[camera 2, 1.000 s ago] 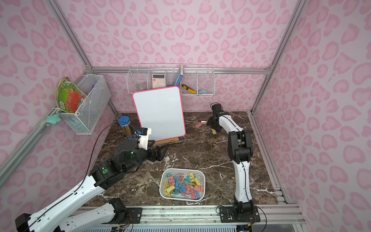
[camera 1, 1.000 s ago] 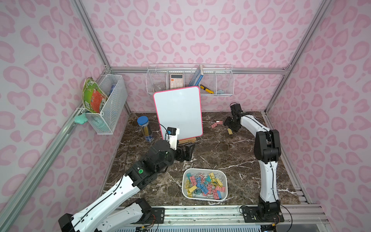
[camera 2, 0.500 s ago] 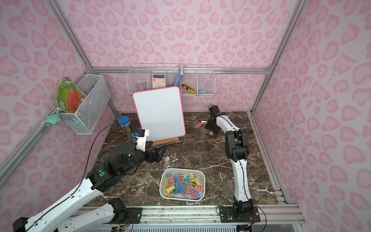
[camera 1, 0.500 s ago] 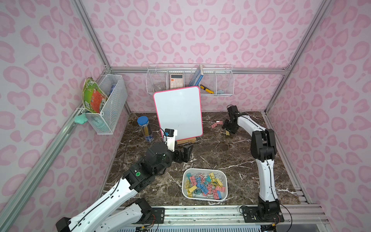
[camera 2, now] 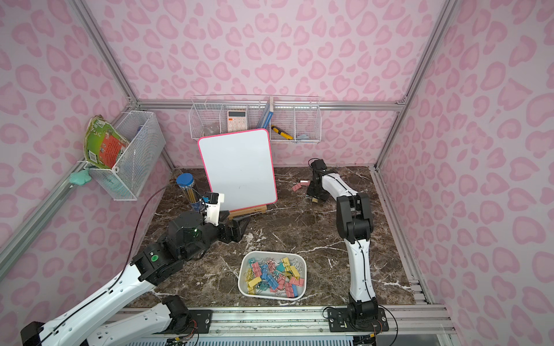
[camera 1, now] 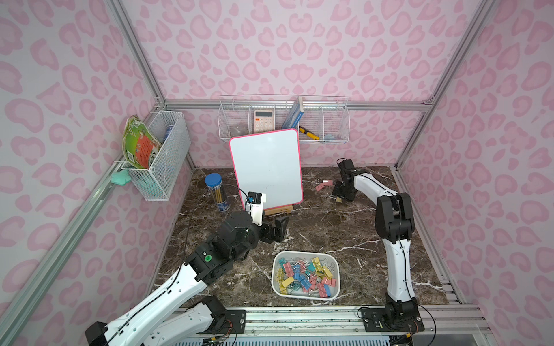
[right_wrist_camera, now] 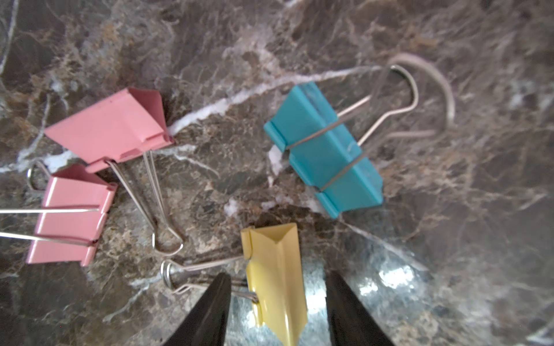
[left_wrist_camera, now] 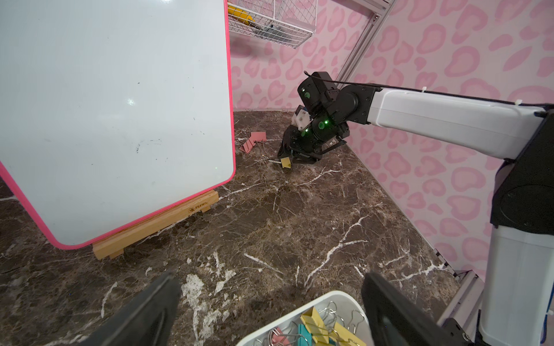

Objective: Put the binder clips in the storage box
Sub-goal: Pick up the binder clip at the center of the board.

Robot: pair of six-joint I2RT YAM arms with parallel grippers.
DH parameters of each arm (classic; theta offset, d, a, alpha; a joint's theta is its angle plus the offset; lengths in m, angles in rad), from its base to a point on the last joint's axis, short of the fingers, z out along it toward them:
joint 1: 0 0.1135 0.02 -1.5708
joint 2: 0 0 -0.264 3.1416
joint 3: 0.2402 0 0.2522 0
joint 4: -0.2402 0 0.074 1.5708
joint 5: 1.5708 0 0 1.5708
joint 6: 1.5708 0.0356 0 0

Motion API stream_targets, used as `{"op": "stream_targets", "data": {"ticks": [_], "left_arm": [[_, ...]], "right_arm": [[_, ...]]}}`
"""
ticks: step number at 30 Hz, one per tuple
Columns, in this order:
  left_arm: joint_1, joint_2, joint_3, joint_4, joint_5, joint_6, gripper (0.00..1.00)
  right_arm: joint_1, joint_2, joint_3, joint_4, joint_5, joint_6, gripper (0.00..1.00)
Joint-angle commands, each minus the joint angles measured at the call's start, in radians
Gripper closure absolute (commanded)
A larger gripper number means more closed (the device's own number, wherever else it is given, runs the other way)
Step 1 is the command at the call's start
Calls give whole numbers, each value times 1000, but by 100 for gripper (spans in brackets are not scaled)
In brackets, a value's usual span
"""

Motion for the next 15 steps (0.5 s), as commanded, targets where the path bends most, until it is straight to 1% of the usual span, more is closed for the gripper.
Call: {"op": "stream_targets", "data": {"ticks": [1,5,10,13,15], "left_arm": [[1,-9,7,5,-9,11,1],[0,-20,0,6,-14,11,1],[1,-24,0,-2,-18,11,1],[2,-27,-2,-3,-22,14,1],[1,-29,0,-5,-24,15,1]], "right_arm": [[15,19,33,-60,67,-27,51],[25,25,27,-61,76,-30,56],[24,35,27,-64,65,-33,66],[26,10,13,-49,64,-30,71],[26,-23,3,-32,66,-28,72]]}}
